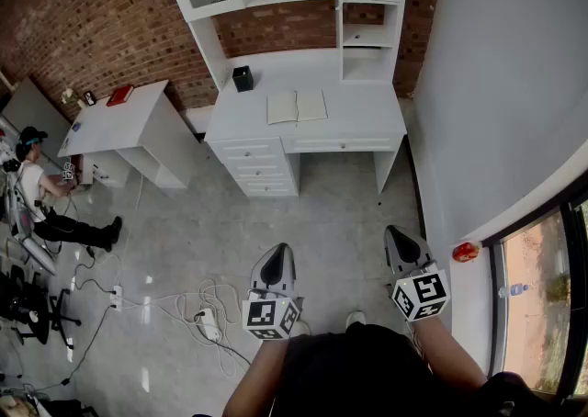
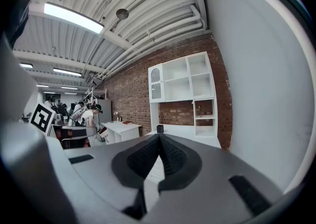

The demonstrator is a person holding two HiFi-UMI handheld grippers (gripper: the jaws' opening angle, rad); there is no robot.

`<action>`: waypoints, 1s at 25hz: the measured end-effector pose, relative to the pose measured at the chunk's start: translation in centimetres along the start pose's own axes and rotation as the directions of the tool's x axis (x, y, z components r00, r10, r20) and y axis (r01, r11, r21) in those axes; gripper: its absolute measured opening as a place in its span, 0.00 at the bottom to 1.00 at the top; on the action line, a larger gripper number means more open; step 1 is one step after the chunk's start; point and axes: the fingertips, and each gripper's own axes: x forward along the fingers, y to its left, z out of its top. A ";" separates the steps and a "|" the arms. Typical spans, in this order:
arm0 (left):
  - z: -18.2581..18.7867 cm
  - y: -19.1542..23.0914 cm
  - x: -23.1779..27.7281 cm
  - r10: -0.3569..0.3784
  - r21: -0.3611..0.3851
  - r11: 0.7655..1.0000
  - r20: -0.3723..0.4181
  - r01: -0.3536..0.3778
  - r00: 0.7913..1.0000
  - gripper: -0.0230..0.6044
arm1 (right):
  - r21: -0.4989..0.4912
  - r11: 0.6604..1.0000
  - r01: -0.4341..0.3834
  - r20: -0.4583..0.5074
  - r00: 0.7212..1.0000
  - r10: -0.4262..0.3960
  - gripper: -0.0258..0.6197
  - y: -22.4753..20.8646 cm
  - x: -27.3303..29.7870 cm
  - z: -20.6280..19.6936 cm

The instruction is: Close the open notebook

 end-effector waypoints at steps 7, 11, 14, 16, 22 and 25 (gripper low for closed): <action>-0.4 -1.9 1.7 -0.009 0.001 1.000 -0.002 0.009 1.000 0.05 | 0.006 1.000 0.006 -0.015 1.000 -0.006 0.04 -2.9 -0.2 -0.7; -0.9 -2.5 2.1 -0.027 0.002 1.000 -0.023 0.027 0.999 0.05 | 0.016 1.000 -0.011 -0.031 0.999 0.012 0.04 -3.5 0.0 -1.2; -1.1 -2.8 2.3 -0.032 -0.003 0.999 -0.029 0.032 0.999 0.05 | 0.021 1.000 -0.006 -0.017 1.000 0.007 0.04 -4.0 -0.1 -1.2; -1.3 -2.8 2.4 -0.037 -0.010 0.999 -0.035 0.037 0.999 0.05 | 0.034 0.999 0.015 -0.001 1.000 -0.015 0.04 -4.6 -0.1 -1.0; -1.4 -2.4 2.9 -0.020 0.008 1.000 -0.041 0.020 0.999 0.22 | 0.049 0.997 0.054 -0.005 0.999 -0.054 0.31 -6.3 -0.1 -1.4; -1.9 -2.5 3.3 -0.035 0.008 0.999 -0.061 0.036 0.998 0.39 | 0.044 0.998 0.036 -0.037 0.999 -0.034 0.39 -6.6 -0.3 -2.3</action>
